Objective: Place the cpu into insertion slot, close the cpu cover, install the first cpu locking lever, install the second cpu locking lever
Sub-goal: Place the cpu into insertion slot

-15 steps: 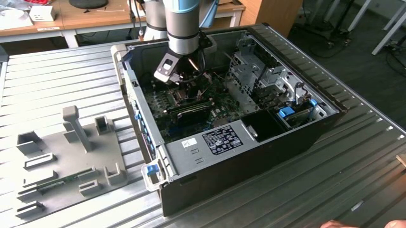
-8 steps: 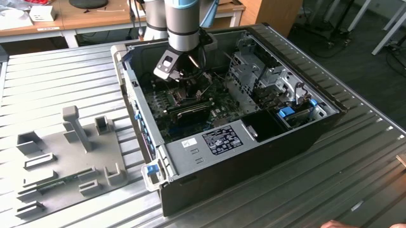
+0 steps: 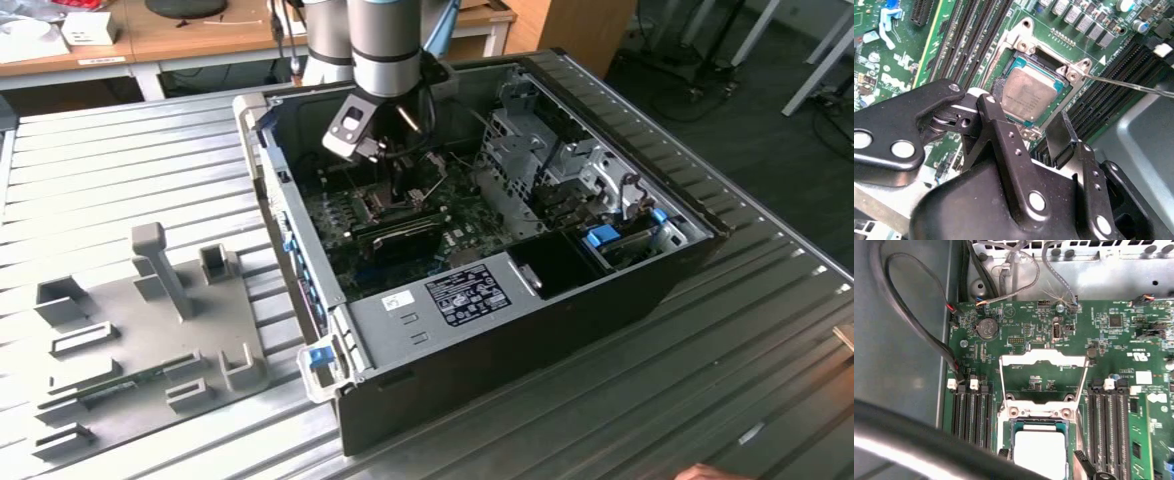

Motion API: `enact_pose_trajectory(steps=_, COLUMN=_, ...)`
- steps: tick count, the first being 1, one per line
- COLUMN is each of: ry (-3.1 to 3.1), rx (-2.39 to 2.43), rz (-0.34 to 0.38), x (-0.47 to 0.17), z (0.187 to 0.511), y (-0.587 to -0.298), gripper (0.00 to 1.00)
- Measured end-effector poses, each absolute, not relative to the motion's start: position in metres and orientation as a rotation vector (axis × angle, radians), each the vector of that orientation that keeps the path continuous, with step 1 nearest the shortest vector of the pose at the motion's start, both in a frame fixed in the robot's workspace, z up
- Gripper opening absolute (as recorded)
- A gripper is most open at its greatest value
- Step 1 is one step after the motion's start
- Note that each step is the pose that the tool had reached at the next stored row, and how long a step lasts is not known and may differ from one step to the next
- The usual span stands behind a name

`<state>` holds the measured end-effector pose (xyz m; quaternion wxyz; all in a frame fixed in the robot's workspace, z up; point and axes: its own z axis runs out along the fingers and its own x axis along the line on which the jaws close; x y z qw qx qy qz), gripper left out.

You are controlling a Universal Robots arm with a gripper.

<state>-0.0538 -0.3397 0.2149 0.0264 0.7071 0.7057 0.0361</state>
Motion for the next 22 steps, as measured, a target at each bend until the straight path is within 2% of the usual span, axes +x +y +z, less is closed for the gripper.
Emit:
enact_pose_trajectory(steps=20, ry=2.181, rx=2.185, rz=0.112, x=-0.0538, z=0.2228, y=-0.3397, gripper=0.61)
enact_pose_trajectory(steps=21, ry=2.181, rx=2.185, rz=0.112, x=-0.0538, z=0.2229, y=-0.3397, gripper=0.6)
enact_pose_trajectory(steps=22, ry=2.181, rx=2.185, rz=0.112, x=-0.0538, z=0.2229, y=-0.3397, gripper=0.53)
